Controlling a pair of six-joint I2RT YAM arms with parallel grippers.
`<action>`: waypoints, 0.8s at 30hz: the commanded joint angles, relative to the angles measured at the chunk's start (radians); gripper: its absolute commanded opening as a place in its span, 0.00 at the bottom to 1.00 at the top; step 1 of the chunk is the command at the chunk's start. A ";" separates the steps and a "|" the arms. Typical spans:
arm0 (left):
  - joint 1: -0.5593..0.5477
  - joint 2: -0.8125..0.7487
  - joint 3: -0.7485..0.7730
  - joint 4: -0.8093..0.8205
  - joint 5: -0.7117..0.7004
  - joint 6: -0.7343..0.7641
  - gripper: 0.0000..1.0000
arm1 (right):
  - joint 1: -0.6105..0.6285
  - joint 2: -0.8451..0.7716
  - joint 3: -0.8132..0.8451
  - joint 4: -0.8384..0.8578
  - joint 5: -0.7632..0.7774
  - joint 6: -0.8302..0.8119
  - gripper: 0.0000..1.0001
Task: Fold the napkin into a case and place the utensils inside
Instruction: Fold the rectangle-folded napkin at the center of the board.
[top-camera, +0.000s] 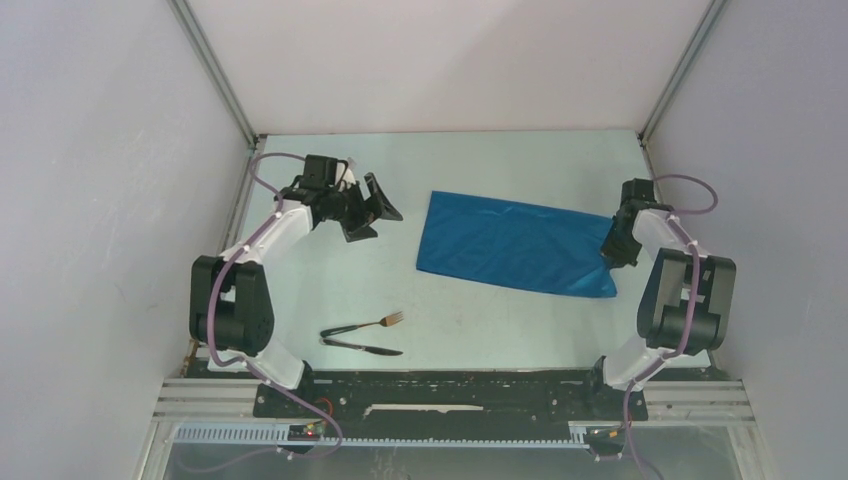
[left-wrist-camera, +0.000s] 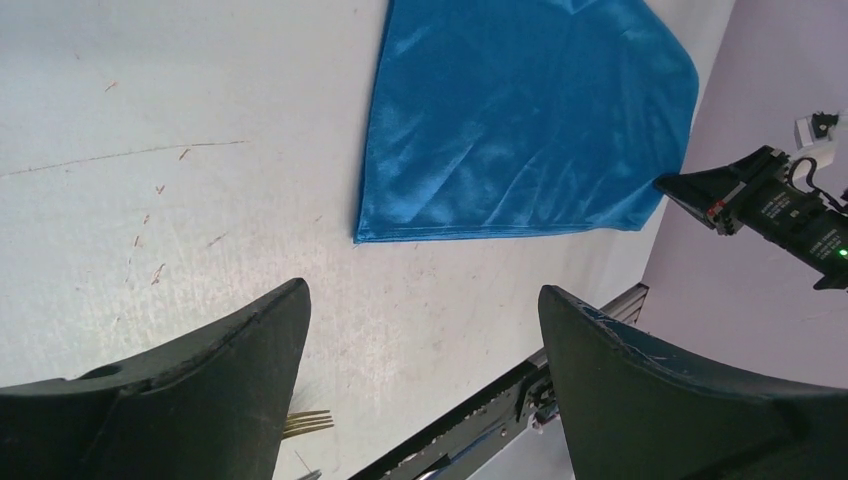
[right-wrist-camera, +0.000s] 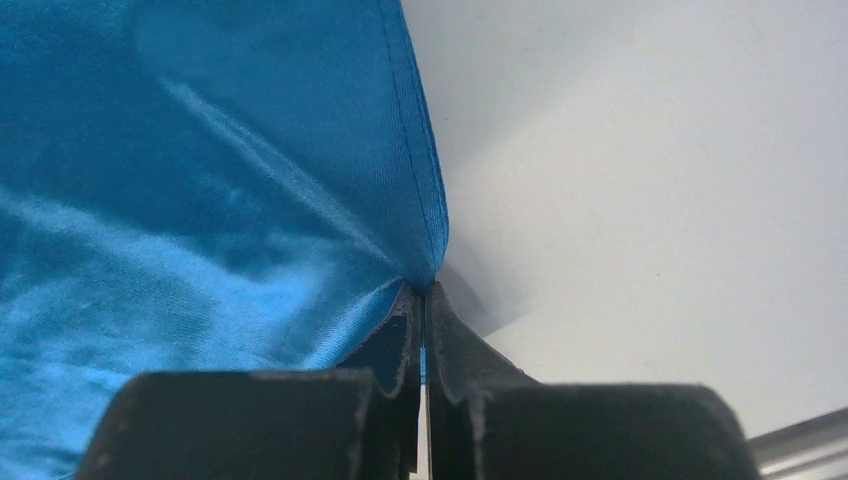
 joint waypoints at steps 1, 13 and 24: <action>0.003 -0.088 0.012 0.027 0.013 -0.001 0.91 | 0.113 -0.023 0.078 -0.027 0.185 -0.009 0.00; 0.026 -0.169 0.046 -0.014 -0.001 0.044 0.91 | 0.673 0.437 0.615 -0.356 0.410 0.098 0.00; 0.042 -0.174 0.044 -0.014 0.010 0.044 0.91 | 0.884 0.638 1.009 -0.454 0.281 0.086 0.00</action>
